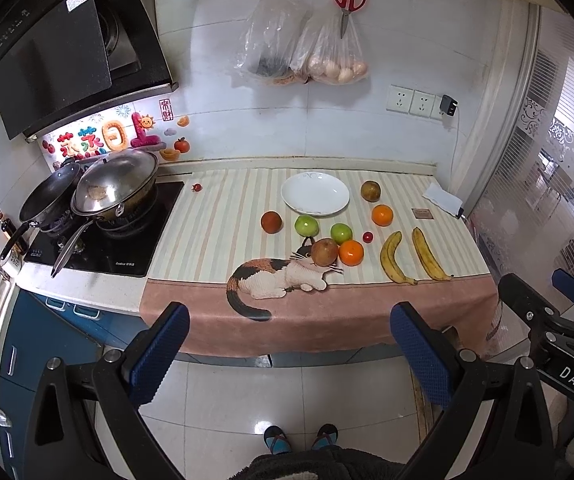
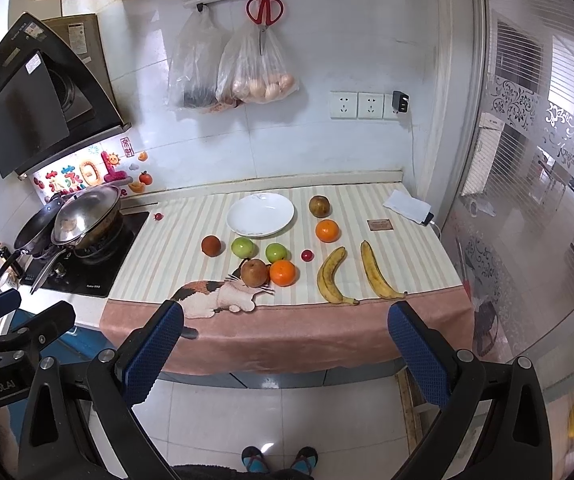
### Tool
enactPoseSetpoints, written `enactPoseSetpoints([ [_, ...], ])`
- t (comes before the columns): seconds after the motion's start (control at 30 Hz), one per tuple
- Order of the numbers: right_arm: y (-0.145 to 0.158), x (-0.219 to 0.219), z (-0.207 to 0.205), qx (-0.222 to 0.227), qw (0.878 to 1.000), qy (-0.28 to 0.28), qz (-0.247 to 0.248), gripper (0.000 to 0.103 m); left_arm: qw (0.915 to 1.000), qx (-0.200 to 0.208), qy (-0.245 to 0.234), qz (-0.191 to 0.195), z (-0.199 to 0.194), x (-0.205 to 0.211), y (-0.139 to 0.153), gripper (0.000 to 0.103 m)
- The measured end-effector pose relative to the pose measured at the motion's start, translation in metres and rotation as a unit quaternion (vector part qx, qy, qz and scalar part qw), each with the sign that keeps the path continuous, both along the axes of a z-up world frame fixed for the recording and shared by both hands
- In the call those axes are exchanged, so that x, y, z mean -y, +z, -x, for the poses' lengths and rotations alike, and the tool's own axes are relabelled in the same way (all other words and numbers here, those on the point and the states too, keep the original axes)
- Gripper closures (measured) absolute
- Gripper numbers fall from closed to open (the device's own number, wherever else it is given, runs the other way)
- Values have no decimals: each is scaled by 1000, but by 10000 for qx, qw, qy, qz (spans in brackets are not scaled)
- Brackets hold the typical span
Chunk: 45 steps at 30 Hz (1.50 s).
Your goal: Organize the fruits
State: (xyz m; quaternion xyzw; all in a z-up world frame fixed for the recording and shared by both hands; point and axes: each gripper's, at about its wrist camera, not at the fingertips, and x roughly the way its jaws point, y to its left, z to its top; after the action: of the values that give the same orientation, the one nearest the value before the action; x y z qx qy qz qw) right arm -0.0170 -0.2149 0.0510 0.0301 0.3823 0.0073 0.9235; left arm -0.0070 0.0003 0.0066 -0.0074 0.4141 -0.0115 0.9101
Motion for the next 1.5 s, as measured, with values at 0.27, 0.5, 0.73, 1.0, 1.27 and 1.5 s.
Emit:
enactPoseSetpoints([
  [0.27, 1, -2, 1, 9, 10000, 4, 1, 0, 10000, 26, 2, -1, 1, -2, 2, 0],
  [0.5, 3, -5, 2, 15, 10000, 4, -1, 0, 10000, 35, -5, -2, 2, -2, 1, 0],
  [0.73, 6, -12, -4, 27, 10000, -37, -21, 0, 10000, 25, -57, 14, -5, -6, 2, 0],
  [1.0, -6, -11, -27, -140, 9993, -190, -273, 0, 9999, -61, -102, -79, -36, -15, -7, 0],
  [1.27, -51, 0, -76, -474, 9953, -535, -651, 0, 9989, -223, -91, -414, -93, -27, -40, 0],
  [1.5, -98, 28, -149, -884, 9901, -802, -743, 0, 9947, -931, -217, -385, -164, -18, -90, 0],
])
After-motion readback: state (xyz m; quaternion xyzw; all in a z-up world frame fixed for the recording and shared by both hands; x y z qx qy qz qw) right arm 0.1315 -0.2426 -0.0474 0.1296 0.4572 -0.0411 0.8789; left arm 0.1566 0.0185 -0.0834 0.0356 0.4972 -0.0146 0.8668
